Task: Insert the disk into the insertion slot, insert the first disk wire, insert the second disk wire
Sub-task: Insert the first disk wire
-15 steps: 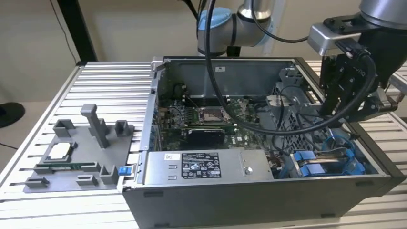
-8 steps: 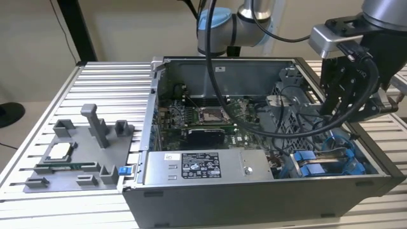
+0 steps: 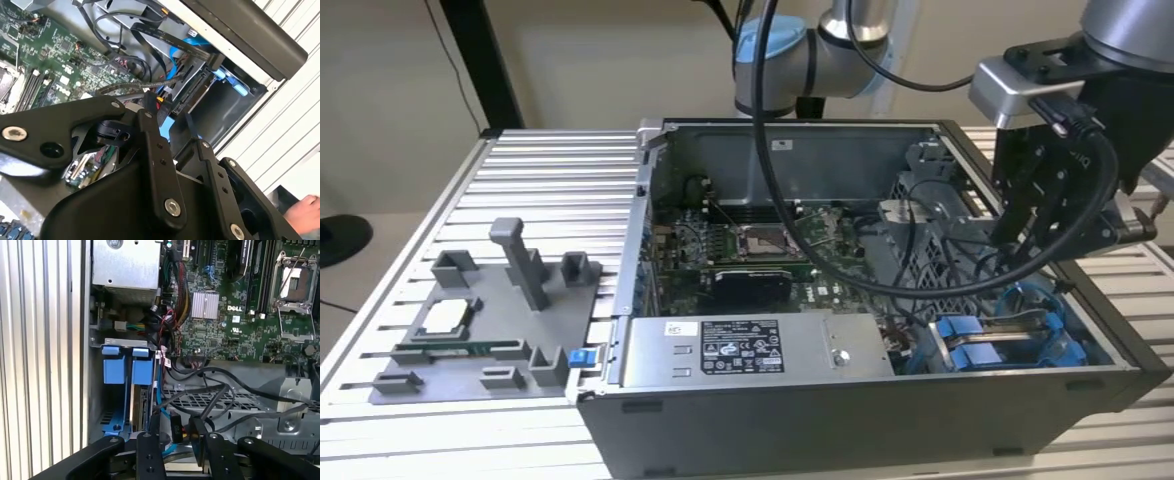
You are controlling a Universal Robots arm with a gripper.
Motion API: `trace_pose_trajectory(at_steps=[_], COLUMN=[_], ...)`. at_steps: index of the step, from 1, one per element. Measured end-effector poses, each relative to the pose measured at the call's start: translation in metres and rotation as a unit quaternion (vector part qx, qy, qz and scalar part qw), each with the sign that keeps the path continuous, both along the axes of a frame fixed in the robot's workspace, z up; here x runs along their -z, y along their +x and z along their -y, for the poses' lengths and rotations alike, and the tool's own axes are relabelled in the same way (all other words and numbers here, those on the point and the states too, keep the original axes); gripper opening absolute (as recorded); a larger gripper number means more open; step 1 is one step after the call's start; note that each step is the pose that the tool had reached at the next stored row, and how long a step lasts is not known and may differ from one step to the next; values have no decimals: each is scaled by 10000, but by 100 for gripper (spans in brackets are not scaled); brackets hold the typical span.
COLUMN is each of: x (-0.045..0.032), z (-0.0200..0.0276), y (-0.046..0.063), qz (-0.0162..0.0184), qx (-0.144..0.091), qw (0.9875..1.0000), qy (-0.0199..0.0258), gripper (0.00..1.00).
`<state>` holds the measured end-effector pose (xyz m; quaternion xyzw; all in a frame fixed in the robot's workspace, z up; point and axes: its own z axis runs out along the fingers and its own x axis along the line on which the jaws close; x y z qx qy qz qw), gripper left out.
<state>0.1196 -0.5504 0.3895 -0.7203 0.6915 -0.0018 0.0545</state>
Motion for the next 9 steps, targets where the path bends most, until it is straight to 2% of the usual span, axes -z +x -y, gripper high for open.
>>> trace_pose_trajectory(at_steps=[3, 4, 6, 9], x=[11, 18, 27, 40], z=[0, 0, 0, -1], y=[0, 1, 1, 0], qz=[1, 9, 30, 42], qx=[-6, -8, -8, -8], qw=[10000, 10000, 10000, 10000], qy=[2, 9, 32, 56], gripper=[100, 0, 0, 0])
